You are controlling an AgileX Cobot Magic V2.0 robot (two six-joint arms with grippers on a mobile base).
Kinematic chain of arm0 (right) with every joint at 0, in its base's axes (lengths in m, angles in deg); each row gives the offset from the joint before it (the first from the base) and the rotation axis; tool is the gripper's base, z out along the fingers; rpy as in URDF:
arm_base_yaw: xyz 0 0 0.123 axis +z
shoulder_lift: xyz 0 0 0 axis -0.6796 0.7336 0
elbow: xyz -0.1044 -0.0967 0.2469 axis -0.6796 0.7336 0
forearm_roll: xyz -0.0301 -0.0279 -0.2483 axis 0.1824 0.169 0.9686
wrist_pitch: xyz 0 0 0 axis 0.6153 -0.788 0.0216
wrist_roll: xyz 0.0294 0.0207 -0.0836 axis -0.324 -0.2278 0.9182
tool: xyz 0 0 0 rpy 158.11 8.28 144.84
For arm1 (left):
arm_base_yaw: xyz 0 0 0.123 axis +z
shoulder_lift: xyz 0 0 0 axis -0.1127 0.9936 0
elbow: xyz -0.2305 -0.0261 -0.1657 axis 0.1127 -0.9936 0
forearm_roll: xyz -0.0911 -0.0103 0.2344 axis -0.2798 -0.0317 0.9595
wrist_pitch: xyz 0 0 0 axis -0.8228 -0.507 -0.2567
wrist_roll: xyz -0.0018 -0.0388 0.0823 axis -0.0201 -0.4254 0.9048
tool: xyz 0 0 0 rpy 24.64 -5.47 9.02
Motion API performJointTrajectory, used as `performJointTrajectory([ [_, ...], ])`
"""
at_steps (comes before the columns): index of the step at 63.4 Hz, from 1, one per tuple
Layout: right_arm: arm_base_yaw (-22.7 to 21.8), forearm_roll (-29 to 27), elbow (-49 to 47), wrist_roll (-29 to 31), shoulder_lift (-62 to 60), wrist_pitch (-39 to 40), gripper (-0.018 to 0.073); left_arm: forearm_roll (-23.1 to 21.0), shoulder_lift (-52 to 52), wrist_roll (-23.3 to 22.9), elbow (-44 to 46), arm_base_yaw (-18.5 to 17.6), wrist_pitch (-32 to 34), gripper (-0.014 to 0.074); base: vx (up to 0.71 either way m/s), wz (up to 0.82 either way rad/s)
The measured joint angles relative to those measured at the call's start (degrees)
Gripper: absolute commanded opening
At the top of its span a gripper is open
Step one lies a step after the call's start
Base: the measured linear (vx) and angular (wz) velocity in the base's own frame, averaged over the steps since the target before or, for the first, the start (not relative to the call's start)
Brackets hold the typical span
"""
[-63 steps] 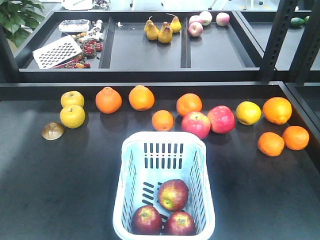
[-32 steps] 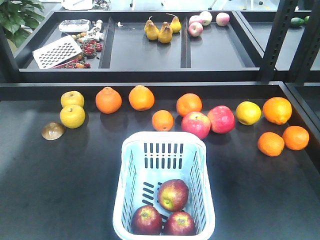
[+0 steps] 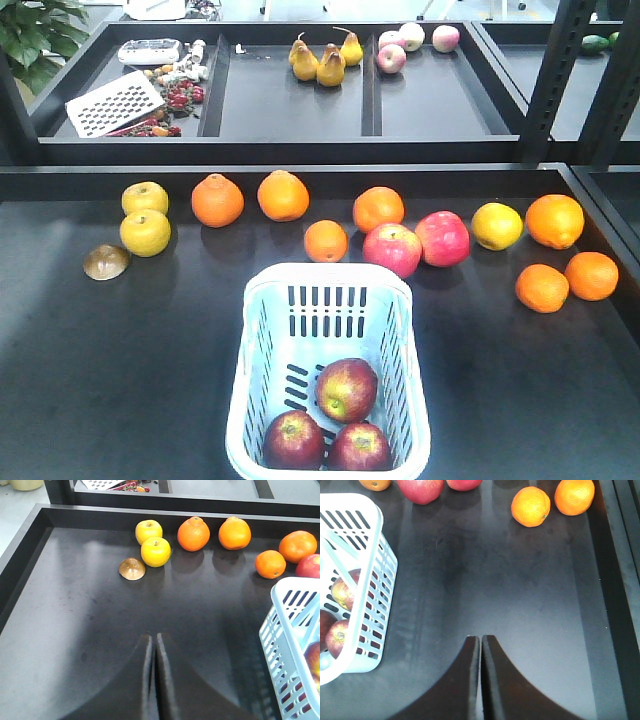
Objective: Pick three apples into basket with both arms
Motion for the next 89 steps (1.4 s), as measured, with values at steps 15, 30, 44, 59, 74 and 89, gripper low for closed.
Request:
performJointTrajectory([
  [15,0.0,0.3,0.0,0.0,0.0,0.0,-0.0008,0.0,-2.1,0.2,-1.4,2.2,5.2,-0.0006,0.00,0.00],
  [30,0.0,0.3,0.0,0.0,0.0,0.0,-0.0008,-5.1,-9.0,6.5,-9.8,12.3,16.4,-0.0006,0.00,0.00],
  [44,0.0,0.3,0.0,0.0,0.0,0.0,-0.0008,-16.1,-16.5,18.3,-20.3,22.8,28.5,-0.0006,0.00,0.00],
  [59,0.0,0.3,0.0,0.0,0.0,-0.1,-0.0008,-24.8,-24.6,28.1,-31.3,29.6,38.0,-0.0006,0.00,0.00],
  [74,0.0,0.3,0.0,0.0,0.0,-0.2,-0.0008,-25.1,-26.5,28.4,-39.6,30.8,41.8,-0.0006,0.00,0.00],
  [89,0.0,0.3,0.0,0.0,0.0,-0.2,-0.0008,-25.1,-26.5,28.4,-43.5,29.0,45.0,-0.0006,0.00,0.00],
])
